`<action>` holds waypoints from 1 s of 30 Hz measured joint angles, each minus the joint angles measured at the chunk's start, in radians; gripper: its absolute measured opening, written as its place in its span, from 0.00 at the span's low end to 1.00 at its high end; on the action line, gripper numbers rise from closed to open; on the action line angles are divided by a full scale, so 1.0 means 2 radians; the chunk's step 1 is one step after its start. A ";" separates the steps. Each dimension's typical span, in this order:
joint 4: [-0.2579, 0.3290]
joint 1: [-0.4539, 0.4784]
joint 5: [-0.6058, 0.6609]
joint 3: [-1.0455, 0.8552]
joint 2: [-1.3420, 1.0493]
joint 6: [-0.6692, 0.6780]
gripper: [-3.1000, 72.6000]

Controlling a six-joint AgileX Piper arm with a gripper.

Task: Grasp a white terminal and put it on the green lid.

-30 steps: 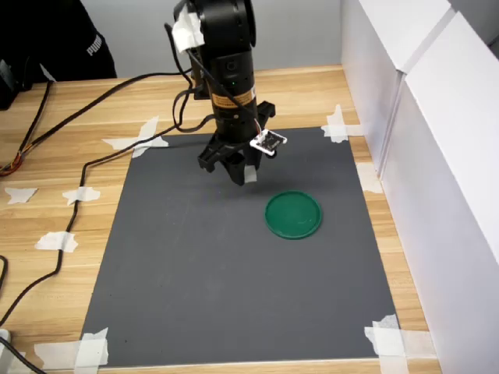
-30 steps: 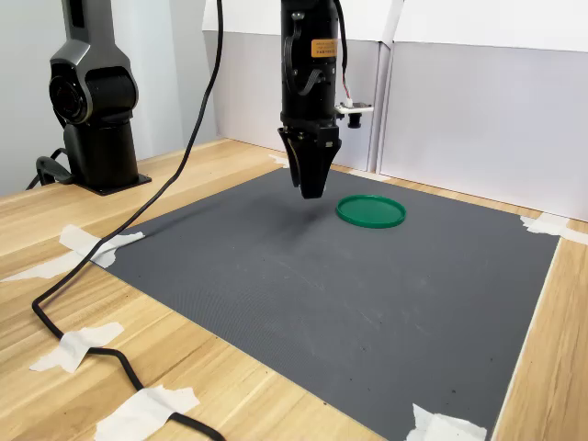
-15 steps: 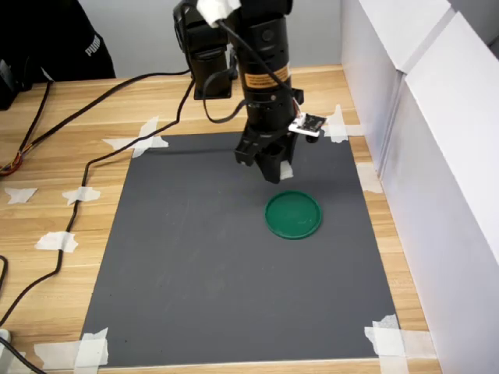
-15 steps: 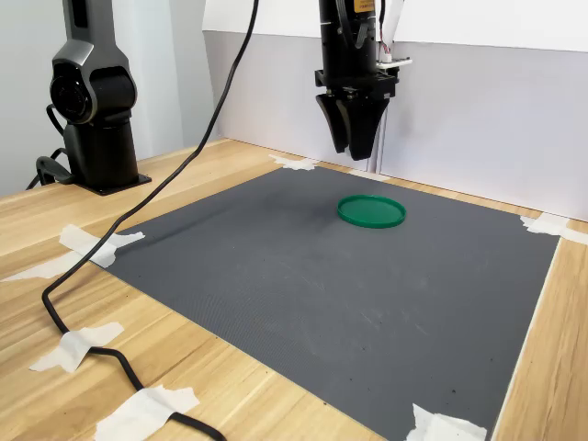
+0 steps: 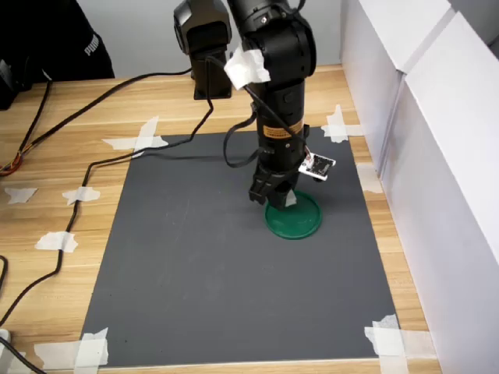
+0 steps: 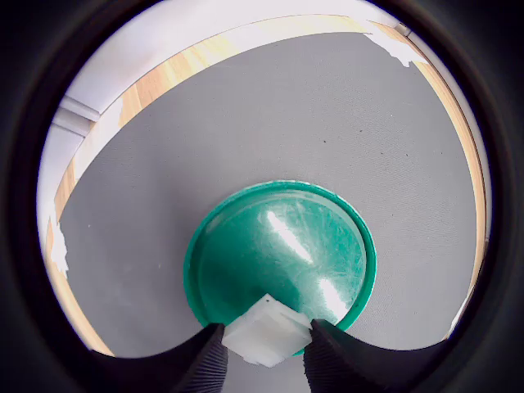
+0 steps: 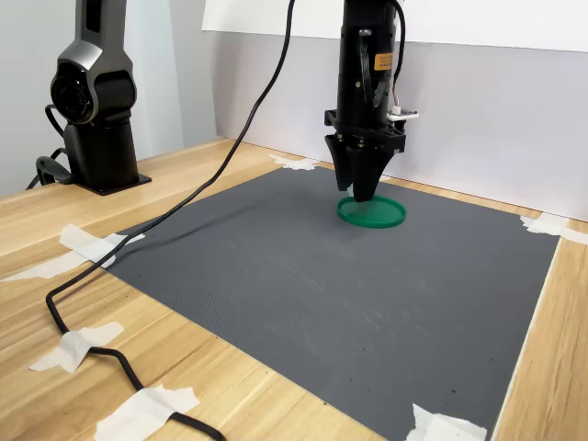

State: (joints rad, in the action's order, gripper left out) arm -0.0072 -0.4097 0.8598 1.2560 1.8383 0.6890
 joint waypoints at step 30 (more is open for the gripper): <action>0.006 0.000 -0.024 -0.057 -0.107 -0.016 0.66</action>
State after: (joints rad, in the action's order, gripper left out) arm 0.0053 -0.4097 0.8117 1.1414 1.6243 0.6571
